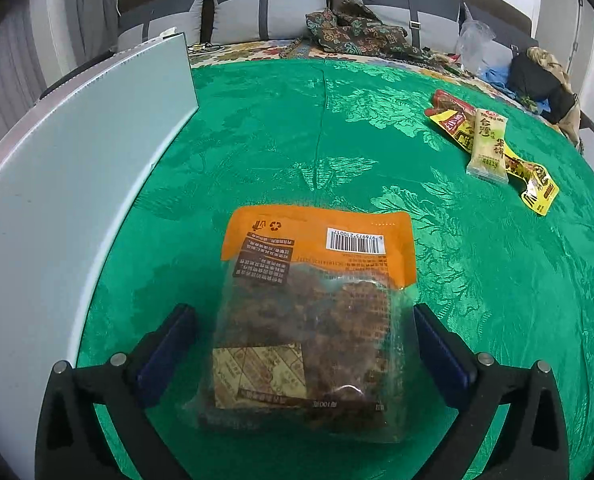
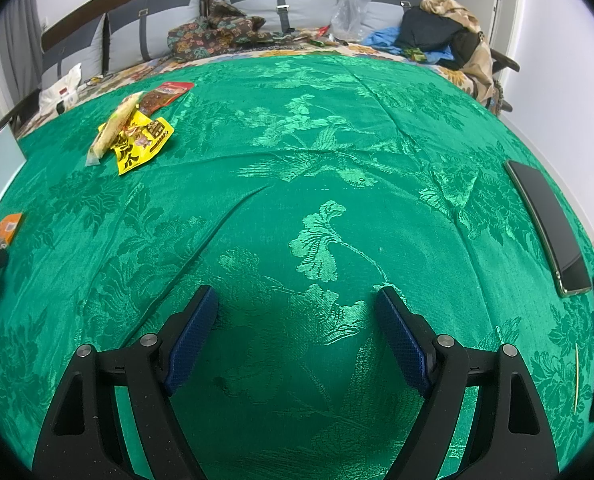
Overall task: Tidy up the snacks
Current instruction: 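Grasp the white rice-cake pack with the right tool while the left tool holds the jerky bag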
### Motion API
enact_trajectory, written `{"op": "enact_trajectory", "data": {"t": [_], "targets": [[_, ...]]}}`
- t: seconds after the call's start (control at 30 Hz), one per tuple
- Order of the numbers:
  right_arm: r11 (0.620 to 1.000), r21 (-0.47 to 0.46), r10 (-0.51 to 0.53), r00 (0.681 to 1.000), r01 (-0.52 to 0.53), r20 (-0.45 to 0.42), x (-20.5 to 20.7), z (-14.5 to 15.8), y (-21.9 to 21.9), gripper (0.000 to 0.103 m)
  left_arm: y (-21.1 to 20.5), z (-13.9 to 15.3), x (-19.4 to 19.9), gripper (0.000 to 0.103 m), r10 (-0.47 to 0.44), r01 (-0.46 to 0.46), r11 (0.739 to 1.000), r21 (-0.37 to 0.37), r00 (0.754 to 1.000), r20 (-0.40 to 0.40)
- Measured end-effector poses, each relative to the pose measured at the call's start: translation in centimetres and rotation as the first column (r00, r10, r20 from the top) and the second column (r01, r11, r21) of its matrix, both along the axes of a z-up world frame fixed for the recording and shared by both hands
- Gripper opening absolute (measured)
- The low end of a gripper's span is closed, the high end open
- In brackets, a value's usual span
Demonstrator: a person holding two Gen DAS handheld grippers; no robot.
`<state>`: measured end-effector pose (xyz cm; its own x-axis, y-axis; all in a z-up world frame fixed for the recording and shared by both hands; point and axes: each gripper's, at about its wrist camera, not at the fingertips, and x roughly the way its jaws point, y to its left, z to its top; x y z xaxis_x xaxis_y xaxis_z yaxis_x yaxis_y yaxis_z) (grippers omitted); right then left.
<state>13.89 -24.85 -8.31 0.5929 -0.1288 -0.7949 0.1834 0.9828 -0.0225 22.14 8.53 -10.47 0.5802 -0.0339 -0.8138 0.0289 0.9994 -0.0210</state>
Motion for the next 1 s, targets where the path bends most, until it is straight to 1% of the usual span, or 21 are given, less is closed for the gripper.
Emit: {"op": "enact_trajectory", "data": {"t": [0.3, 0.4, 0.43, 0.47, 0.5, 0.57, 0.63, 0.67, 0.73, 0.8, 0.83, 0.87, 0.9, 0.93, 0.97, 1.0], "targets": [[1.0, 0.0, -0.001, 1.0, 0.001, -0.001, 0.0, 0.0, 0.0, 0.085, 0.0, 0.0, 0.0, 0.103, 0.0, 0.0, 1.0, 0.0, 1.0, 0.0], [0.999, -0.018, -0.036, 0.999, 0.035, -0.013, 0.4, 0.5, 0.8, 0.083, 0.0, 0.0, 0.0, 0.103, 0.0, 0.0, 1.0, -0.001, 1.0, 0.001], [1.0, -0.007, -0.03, 1.0, 0.03, 0.007, 0.7, 1.0, 1.4, 0.083, 0.0, 0.0, 0.0, 0.103, 0.0, 0.0, 1.0, 0.0, 1.0, 0.0], [1.0, 0.024, -0.015, 0.999, 0.014, 0.038, 1.2, 1.8, 2.3, 0.083, 0.0, 0.0, 0.0, 0.103, 0.0, 0.0, 1.0, 0.0, 1.0, 0.0], [0.997, 0.072, 0.011, 0.997, -0.017, 0.071, 2.3, 2.8, 3.7, 0.083, 0.0, 0.0, 0.0, 0.103, 0.0, 0.0, 1.0, 0.0, 1.0, 0.001], [0.984, 0.156, 0.071, 0.992, -0.086, 0.1, 4.9, 3.8, 6.0, 0.083, 0.0, 0.0, 0.0, 0.103, 0.0, 0.0, 1.0, 0.0, 1.0, 0.001], [0.967, 0.213, 0.118, 0.988, -0.137, 0.099, 8.8, 4.2, 8.7, 0.083, 0.0, 0.0, 0.0, 0.103, -0.001, 0.001, 1.0, 0.0, 1.0, 0.001], [0.96, 0.229, 0.141, 0.985, -0.161, 0.104, 10.7, 4.3, 10.0, 0.081, 0.1, 0.0, 0.0, 0.103, -0.001, 0.001, 1.0, 0.0, 1.0, 0.001], [0.956, 0.221, 0.179, 0.98, -0.194, 0.086, 14.8, 3.9, 12.3, 0.08, 0.1, 0.0, 0.0, 0.103, -0.001, 0.001, 1.0, 0.0, 1.0, 0.001], [0.963, 0.185, 0.192, 0.981, -0.195, 0.036, 18.6, 2.9, 14.4, 0.08, 0.1, 0.0, 0.1, 0.103, -0.001, 0.001, 1.0, 0.0, 1.0, 0.001], [0.966, 0.175, 0.19, 0.982, -0.191, 0.021, 19.7, 2.5, 14.9, 0.08, 0.1, 0.0, 0.1, 0.103, -0.001, 0.001, 1.0, 0.0, 1.0, 0.001], [0.969, 0.163, 0.185, 0.983, -0.183, 0.004, 20.6, 2.0, 15.4, 0.074, 0.1, 0.0, 0.1, 0.103, -0.001, 0.001, 1.0, 0.0, 1.0, 0.001], [0.975, 0.137, 0.178, 0.984, -0.175, -0.009, 21.4, 1.5, 15.9, 0.053, 0.0, 0.0, 0.1, 0.103, -0.001, 0.001, 1.0, 0.0, 1.0, 0.001], [0.98, 0.104, 0.172, 0.985, -0.17, -0.02, 21.7, 1.3, 16.2, 0.039, 0.1, 0.0, 0.1, 0.103, -0.001, 0.001, 1.0, 0.0, 1.0, 0.001], [0.983, 0.068, 0.17, 0.985, -0.168, -0.028, 21.9, 1.2, 16.4, 0.031, 0.0, 0.0, 0.1, 0.103, -0.001, 0.001, 1.0, 0.0, 1.0, 0.001], [0.983, 0.062, 0.176, 0.984, -0.174, -0.027, 21.9, 1.3, 16.4, 0.028, 0.0, 0.0, 0.0, 0.103, -0.001, 0.001, 1.0, 0.0, 1.0, 0.001]]}}
